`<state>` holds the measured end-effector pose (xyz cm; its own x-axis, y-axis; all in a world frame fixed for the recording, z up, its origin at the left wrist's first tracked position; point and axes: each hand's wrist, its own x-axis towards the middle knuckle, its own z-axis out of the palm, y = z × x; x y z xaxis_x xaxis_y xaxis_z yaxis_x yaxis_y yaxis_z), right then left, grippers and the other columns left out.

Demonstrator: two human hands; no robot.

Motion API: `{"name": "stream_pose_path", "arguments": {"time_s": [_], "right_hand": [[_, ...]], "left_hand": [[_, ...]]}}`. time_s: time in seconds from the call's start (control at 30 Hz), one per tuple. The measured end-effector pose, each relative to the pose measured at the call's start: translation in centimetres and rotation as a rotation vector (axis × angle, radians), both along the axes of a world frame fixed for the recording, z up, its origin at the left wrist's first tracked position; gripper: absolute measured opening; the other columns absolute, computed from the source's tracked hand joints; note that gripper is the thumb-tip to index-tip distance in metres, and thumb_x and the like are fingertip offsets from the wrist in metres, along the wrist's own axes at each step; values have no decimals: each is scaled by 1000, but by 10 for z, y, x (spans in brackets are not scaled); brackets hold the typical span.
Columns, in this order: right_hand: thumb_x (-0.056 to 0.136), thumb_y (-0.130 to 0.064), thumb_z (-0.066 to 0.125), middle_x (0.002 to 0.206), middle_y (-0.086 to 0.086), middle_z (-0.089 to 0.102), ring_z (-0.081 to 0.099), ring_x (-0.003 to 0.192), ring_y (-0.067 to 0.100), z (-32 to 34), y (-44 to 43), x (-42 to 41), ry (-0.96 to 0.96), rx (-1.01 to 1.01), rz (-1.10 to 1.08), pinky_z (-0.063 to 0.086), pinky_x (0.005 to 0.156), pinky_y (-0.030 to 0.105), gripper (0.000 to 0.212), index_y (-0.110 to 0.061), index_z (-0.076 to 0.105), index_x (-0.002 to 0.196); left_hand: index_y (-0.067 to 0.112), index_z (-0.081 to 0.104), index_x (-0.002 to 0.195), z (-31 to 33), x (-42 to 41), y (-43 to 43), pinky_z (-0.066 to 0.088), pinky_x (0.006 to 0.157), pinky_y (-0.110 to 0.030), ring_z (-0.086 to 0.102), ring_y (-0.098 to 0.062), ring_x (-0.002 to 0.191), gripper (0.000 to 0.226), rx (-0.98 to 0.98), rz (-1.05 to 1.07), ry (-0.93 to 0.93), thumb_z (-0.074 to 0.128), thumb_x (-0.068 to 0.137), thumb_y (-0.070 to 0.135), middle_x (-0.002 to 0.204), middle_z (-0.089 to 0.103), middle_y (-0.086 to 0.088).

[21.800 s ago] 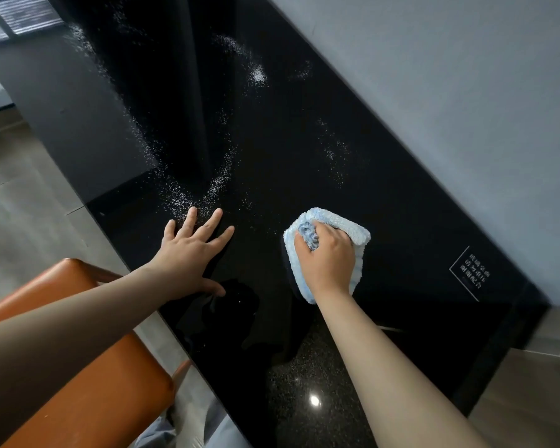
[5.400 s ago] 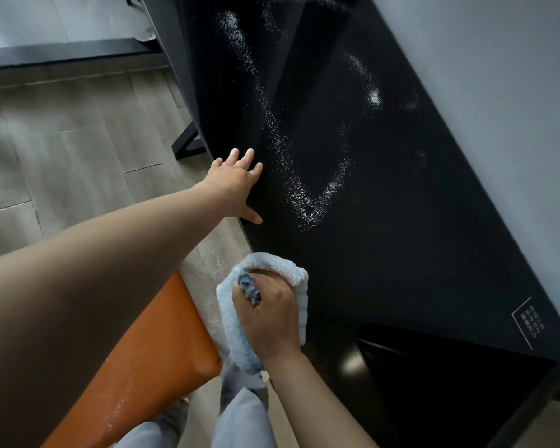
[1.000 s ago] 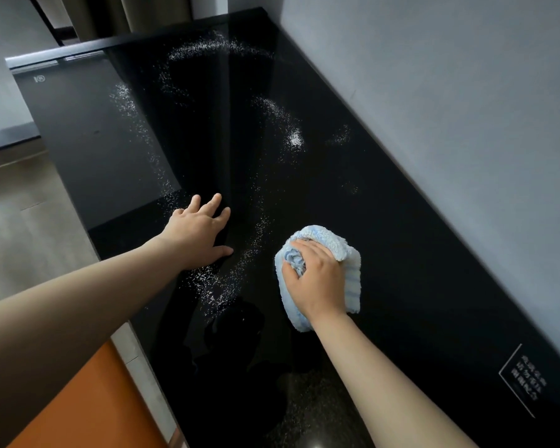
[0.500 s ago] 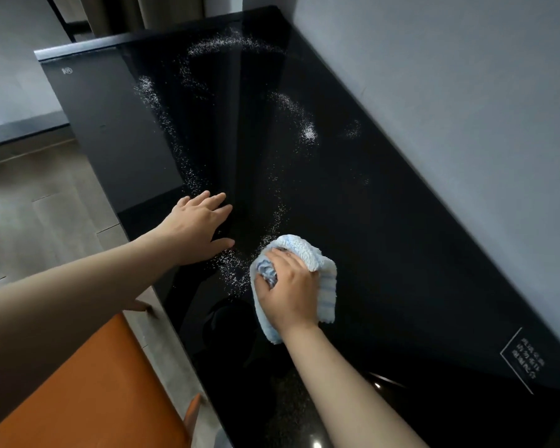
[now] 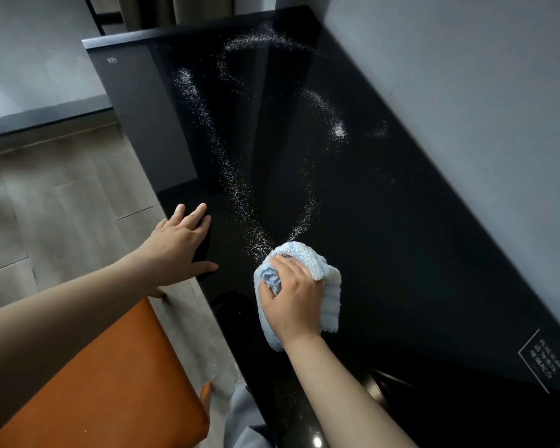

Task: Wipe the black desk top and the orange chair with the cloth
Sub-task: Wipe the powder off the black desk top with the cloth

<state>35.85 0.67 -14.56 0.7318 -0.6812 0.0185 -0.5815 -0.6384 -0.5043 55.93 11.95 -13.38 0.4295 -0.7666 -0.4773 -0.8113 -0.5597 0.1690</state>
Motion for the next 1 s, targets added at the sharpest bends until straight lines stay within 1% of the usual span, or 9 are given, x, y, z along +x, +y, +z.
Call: {"name": "stream_pose_path", "arguments": {"time_s": [0.2,0.37,0.47,0.53,0.6,0.67,0.8,0.9,1.0], "right_hand": [[79,-42,48,115,1,70,62,112,17,1,24,3,-10,2,17,48,100,37,49,-13,71,110],[74,-42,62,117,0,69,61,113,16,-1,38,4,5,-14,17,39,103,29,48,-15,70,112],[71,-39,68,119,0,68,59,115,17,1,49,5,23,3,30,45,101,37,50,-16,67,116],[73,-35,64,120,0,67,59,116,18,2,58,5,31,20,50,47,99,43,47,-16,66,116],[73,-31,62,119,0,67,59,115,17,3,68,4,34,32,69,48,97,44,45,-17,66,116],[70,-26,66,115,0,68,61,111,18,5,75,3,10,41,76,49,96,43,44,-16,67,113],[69,-17,74,105,0,70,64,100,16,9,89,5,-20,45,96,52,93,34,38,-15,69,107],[71,-14,68,96,-1,70,63,91,14,10,98,6,-16,72,99,53,86,32,29,-16,70,100],[71,-14,64,84,-3,68,61,80,13,15,115,7,-32,118,116,53,78,29,18,-17,70,88]], "left_hand": [[15,4,154,3,2,-2,18,119,-45,-5,-35,147,94,13,-21,-13,54,88,58,161,-12,-2],[15,7,154,4,1,-1,16,119,-45,-4,-35,148,92,-14,-11,1,56,88,57,162,-9,-1],[17,9,154,5,5,2,17,119,-44,-3,-34,148,90,-37,-11,27,56,88,55,162,-7,0],[18,12,154,7,6,5,17,119,-44,-3,-32,148,87,-57,-2,52,56,89,54,162,-5,-1],[18,15,154,8,2,12,15,119,-44,-2,-30,148,82,-78,5,48,53,91,53,162,-2,-2],[19,18,154,8,-5,26,14,118,-44,-1,-28,149,76,-98,32,30,50,93,52,162,0,-2],[20,18,153,8,-16,65,14,119,-47,-6,-28,148,71,-109,124,42,49,95,46,162,-3,-1],[21,17,154,11,-18,93,14,120,-48,-5,-27,149,71,-86,187,63,49,96,46,162,-2,0],[19,19,153,19,-21,117,20,118,-44,6,-27,149,70,-70,215,73,50,95,46,161,10,-1]]}}
